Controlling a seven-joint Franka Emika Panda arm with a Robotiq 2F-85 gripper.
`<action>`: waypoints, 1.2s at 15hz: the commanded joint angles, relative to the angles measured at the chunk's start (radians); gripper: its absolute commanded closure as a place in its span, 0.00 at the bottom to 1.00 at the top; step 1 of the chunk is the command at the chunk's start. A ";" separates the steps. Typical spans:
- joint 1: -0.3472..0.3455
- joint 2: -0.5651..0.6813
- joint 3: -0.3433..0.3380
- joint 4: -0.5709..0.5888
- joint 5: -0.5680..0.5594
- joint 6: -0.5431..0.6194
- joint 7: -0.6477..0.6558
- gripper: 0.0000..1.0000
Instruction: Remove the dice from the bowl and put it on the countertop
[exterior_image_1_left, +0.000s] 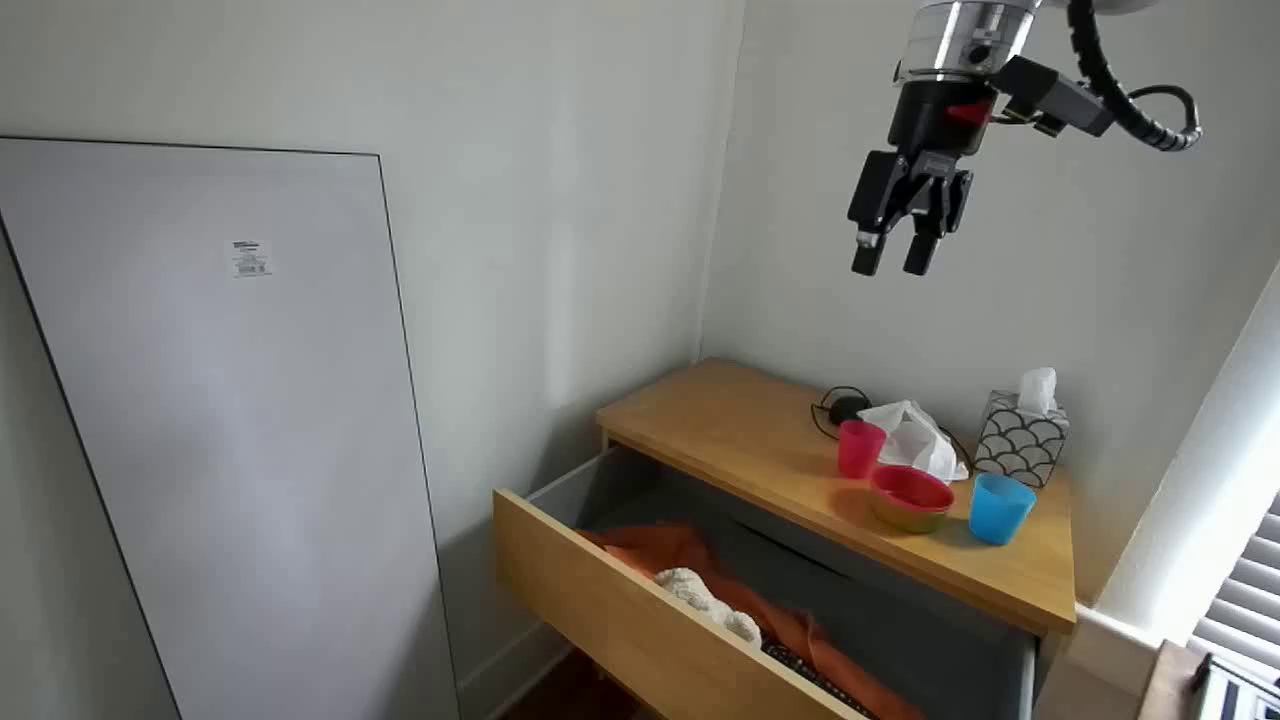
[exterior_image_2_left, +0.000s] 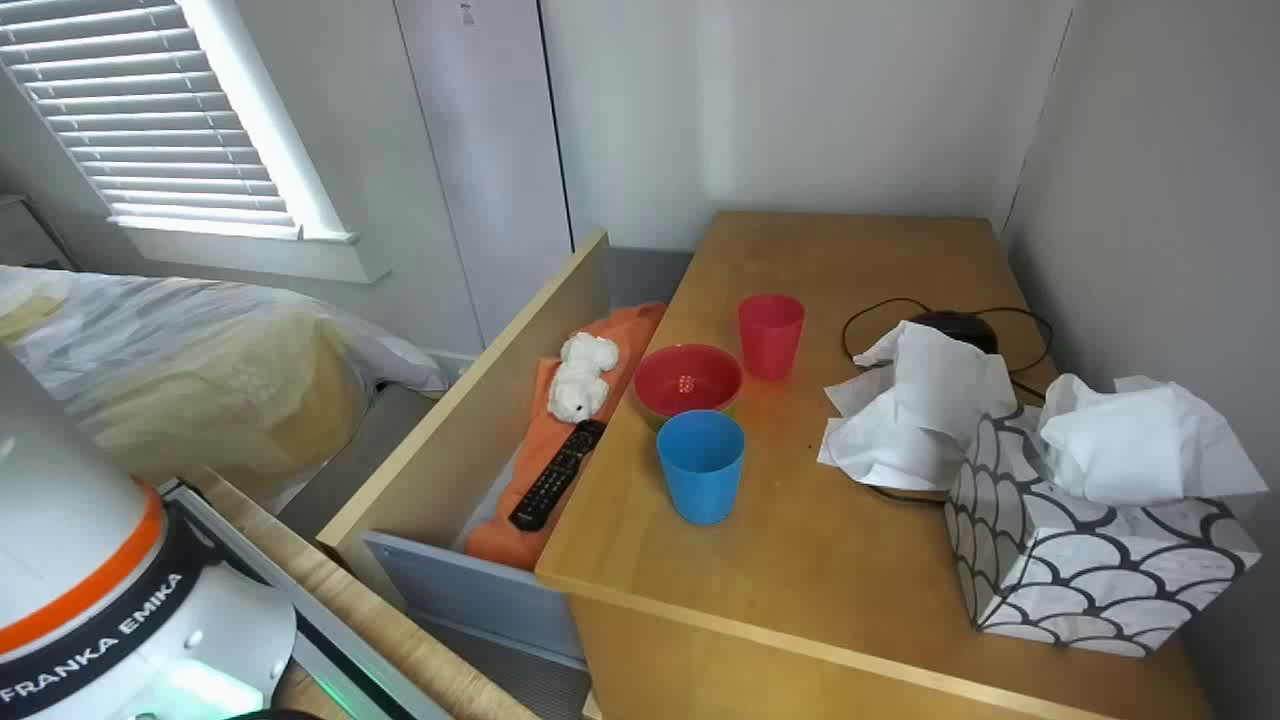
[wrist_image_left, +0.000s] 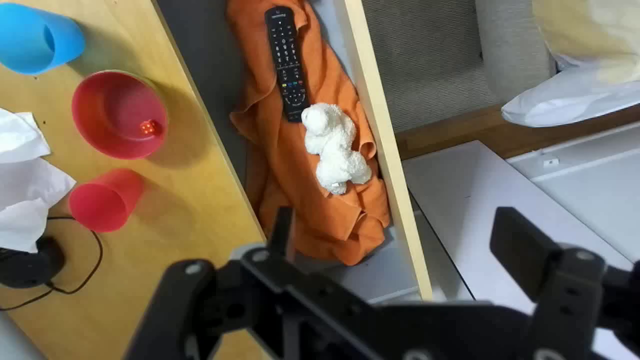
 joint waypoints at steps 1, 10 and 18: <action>0.001 0.001 -0.001 0.002 -0.001 -0.002 0.000 0.00; -0.016 0.055 -0.048 -0.019 -0.075 0.040 -0.137 0.00; -0.080 0.141 -0.195 -0.174 -0.191 0.235 -0.402 0.00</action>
